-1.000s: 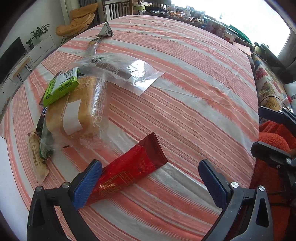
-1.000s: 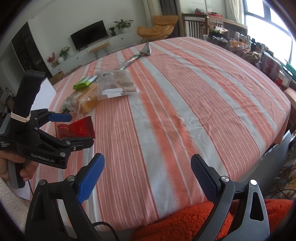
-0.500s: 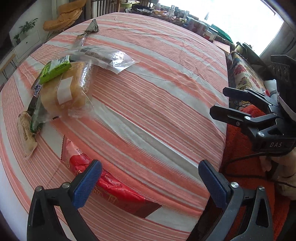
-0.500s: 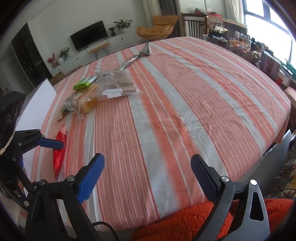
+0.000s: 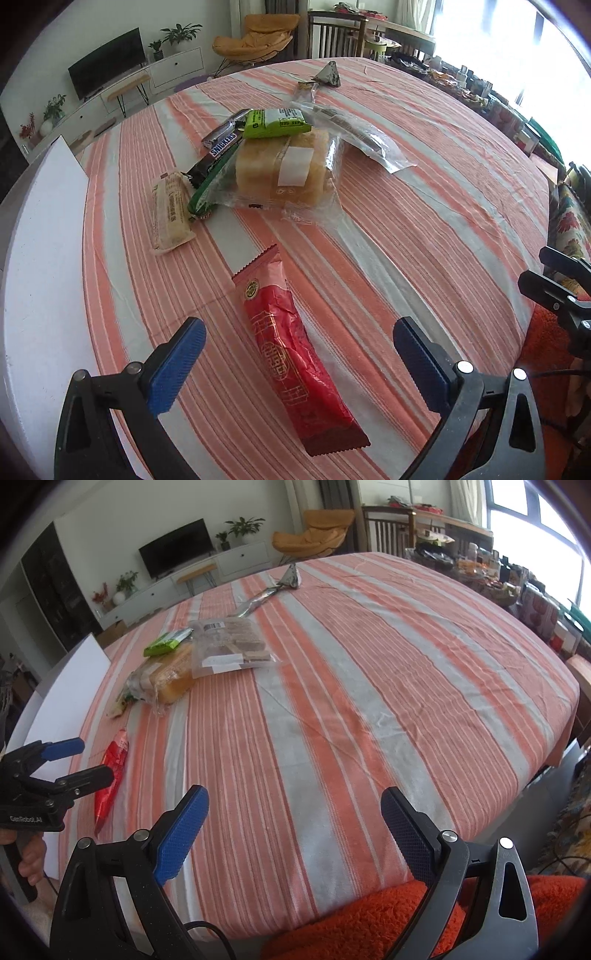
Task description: Organize snacks
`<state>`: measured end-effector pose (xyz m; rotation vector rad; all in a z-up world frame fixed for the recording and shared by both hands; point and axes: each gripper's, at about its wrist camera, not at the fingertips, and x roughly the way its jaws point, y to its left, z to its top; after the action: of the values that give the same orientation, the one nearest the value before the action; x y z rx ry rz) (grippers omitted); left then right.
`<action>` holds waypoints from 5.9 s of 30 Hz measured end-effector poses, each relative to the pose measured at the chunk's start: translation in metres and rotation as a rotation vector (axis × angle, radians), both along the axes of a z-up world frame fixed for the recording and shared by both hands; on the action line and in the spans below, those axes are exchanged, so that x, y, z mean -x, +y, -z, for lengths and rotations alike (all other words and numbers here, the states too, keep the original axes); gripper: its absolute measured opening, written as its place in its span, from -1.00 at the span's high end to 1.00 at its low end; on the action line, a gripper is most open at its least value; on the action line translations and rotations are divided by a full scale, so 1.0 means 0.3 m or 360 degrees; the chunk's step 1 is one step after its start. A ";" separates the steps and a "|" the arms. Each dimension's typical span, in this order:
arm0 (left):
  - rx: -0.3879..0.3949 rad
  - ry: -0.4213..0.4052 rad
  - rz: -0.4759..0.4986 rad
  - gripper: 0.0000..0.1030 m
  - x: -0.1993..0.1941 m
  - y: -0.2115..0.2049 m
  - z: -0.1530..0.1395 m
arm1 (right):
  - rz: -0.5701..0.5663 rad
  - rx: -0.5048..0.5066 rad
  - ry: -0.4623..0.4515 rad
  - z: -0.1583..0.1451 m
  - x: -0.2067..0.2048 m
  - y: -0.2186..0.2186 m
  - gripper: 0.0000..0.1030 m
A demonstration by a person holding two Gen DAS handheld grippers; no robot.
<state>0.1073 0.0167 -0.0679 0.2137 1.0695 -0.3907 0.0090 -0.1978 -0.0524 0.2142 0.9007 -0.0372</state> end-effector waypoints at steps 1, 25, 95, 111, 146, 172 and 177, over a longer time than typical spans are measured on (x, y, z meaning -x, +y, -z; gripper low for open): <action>-0.0023 0.0003 -0.0017 -0.95 -0.004 -0.008 0.015 | 0.0001 0.0001 -0.0007 -0.002 0.003 -0.001 -0.87; 0.0339 -0.0089 -0.0431 0.72 0.232 0.186 0.018 | -0.0370 -0.0491 0.0174 0.010 -0.116 0.064 -0.87; 0.0309 -0.0452 -0.1273 -0.15 0.416 0.997 -0.364 | -0.1451 -0.0779 0.0155 -0.308 -0.184 0.996 0.21; 0.0595 -0.0244 -0.0658 -0.84 0.306 0.511 -0.265 | -0.0054 0.0219 0.0062 0.022 -0.230 0.266 -0.49; 0.0035 -0.0212 -0.0586 -1.00 -0.093 0.017 0.111 | 0.0335 0.0257 0.0055 0.128 -0.335 -0.053 -0.74; 0.0036 -0.0211 -0.0586 -1.00 -0.093 0.017 0.111 | 0.0341 0.0243 0.0061 0.124 -0.320 -0.064 -0.83; 0.0036 -0.0211 -0.0587 -1.00 -0.094 0.017 0.112 | 0.0341 0.0243 0.0061 0.124 -0.319 -0.065 -0.83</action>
<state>0.1354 0.0217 -0.1014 0.0192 0.9492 -0.0559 0.1048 -0.2172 -0.0897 0.1673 0.9055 -0.3087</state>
